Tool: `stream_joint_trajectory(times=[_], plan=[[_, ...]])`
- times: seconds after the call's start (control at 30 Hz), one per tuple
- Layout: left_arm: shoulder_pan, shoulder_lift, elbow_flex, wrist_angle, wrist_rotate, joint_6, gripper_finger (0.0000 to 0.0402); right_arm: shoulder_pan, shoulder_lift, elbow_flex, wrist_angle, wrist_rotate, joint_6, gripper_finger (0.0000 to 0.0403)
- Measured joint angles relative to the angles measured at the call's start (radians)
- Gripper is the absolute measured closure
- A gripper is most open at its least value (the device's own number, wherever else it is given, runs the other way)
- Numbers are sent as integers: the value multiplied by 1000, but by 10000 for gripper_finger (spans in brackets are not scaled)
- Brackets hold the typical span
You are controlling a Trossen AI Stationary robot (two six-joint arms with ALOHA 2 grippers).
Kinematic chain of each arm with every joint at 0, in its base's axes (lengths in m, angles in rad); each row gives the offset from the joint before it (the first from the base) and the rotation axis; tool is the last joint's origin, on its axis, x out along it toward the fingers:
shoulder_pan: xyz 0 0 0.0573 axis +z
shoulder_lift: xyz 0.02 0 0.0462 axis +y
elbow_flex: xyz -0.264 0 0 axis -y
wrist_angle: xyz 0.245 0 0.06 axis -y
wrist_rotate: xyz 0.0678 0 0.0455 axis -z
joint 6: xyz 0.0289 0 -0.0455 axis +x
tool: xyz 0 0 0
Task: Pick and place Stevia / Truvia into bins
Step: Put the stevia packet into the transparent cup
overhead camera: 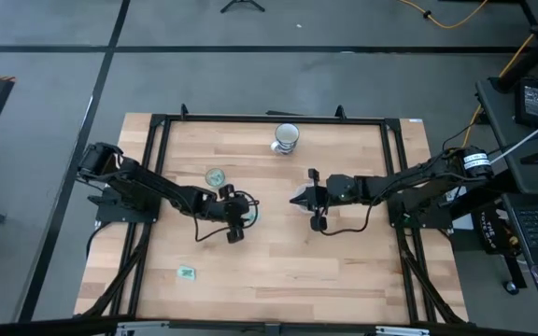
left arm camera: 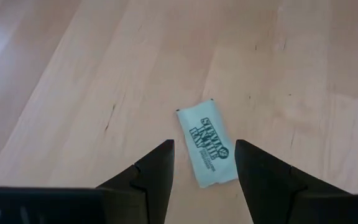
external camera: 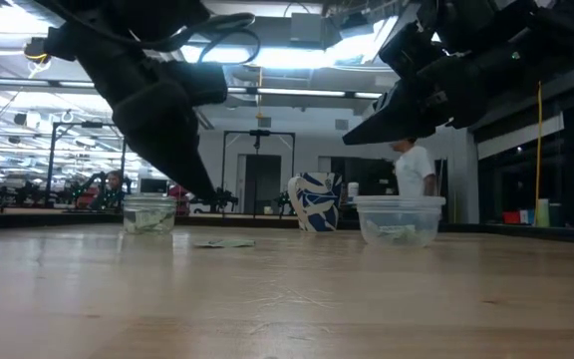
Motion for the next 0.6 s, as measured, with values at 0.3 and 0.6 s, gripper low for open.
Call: stream_joint_trajectory(times=[0.3, 0.6], plan=[[2, 41, -1, 3, 0, 17, 240, 0, 0, 0, -2, 0, 0, 386], [4, 177, 5, 70, 27, 34, 240, 0, 0, 0, -6, 0, 2, 386]])
